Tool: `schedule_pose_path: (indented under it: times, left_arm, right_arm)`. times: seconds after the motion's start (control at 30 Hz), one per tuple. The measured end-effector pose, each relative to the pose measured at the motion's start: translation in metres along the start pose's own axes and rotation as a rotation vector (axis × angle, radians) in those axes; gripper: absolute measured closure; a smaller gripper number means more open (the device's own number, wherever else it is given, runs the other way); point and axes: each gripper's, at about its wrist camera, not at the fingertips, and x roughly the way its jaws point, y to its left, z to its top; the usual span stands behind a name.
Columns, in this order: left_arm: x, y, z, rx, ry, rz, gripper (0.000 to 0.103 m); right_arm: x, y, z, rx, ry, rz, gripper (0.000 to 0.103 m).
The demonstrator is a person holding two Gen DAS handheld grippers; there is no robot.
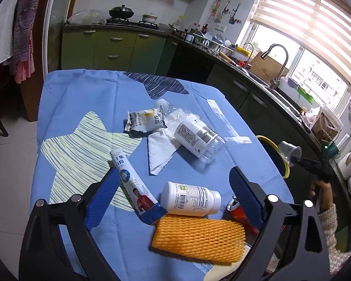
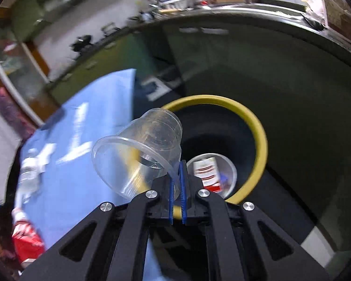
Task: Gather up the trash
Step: 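Carry the plastic cup over the bin and release it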
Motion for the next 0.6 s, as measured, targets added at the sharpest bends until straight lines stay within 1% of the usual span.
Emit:
schedule_pose_path:
  times: [0.07,0.13,0.17,0.2,0.27,0.33,0.47,0.5,0.6]
  left_arm:
    - [-0.001,-0.001,0.001,0.0,0.0,0.003,0.014]
    - [-0.002,-0.003,0.003,0.005,-0.001,0.006,0.014]
    - [-0.002,-0.004,0.003,0.009,-0.001,0.008,0.014]
    - [-0.002,-0.004,0.003,0.011,0.0,0.009,0.014]
    - [0.0,-0.005,0.004,0.011,0.008,0.011,0.013]
    - [0.001,-0.004,0.005,0.01,0.016,0.012,0.013]
    - [0.005,-0.003,0.008,0.006,0.036,0.023,0.011]
    - [0.007,-0.002,0.009,0.003,0.042,0.026,0.011]
    - [0.019,0.003,0.014,-0.026,0.106,0.079,0.011]
  right_arm:
    - [0.015,-0.005,0.008,0.003,0.008,-0.042,0.097]
    - [0.028,-0.013,0.015,0.019,0.021,-0.063,0.097]
    - [0.036,-0.017,0.02,0.031,0.028,-0.079,0.093]
    - [0.041,-0.022,0.023,0.05,0.027,-0.094,0.076]
    - [0.046,-0.027,0.023,0.067,0.036,-0.106,0.057]
    - [0.042,-0.027,0.02,0.079,0.027,-0.077,0.056]
    - [0.024,-0.015,0.006,0.056,0.011,-0.023,0.048]
    - [0.019,-0.011,0.001,0.047,0.008,-0.012,0.048]
    - [0.003,-0.005,-0.013,0.027,-0.001,0.009,0.047]
